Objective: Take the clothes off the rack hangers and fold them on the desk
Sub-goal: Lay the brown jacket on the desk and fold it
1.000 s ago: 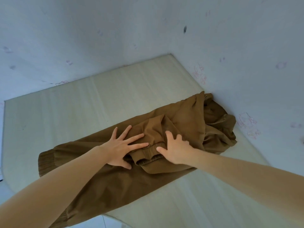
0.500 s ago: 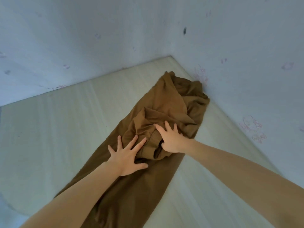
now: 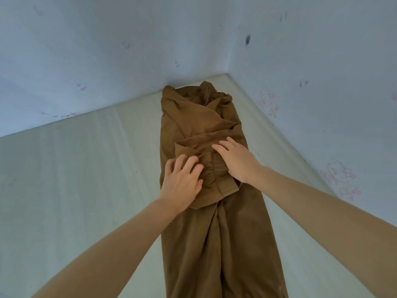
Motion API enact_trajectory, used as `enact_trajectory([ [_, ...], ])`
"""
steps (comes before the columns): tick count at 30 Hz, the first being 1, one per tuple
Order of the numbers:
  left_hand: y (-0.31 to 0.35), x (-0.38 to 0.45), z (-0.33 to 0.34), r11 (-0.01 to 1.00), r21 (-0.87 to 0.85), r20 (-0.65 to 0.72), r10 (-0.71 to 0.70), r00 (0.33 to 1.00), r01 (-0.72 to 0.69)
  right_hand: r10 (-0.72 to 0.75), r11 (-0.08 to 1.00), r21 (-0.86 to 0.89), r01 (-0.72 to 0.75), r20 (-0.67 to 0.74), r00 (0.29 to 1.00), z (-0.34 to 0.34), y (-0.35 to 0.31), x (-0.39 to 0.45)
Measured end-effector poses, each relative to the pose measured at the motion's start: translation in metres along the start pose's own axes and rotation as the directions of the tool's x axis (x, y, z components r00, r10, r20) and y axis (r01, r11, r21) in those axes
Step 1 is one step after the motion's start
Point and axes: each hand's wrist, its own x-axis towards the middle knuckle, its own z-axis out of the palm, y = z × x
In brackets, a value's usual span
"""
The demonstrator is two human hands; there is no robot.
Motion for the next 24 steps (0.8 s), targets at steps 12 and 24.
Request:
enact_trajectory([
  [12, -0.045, 0.026, 0.043, 0.997, 0.053, 0.437, 0.030, 0.899, -0.059, -0.173, 0.979, -0.117, 0.166, -0.053, 0.983, 0.054, 0.007, -0.055],
  [24, -0.015, -0.071, 0.024, 0.826, 0.034, 0.322, 0.524, 0.789, -0.562, -0.140, 0.966, -0.208, 0.155, 0.085, 0.986, 0.071, 0.019, -0.162],
])
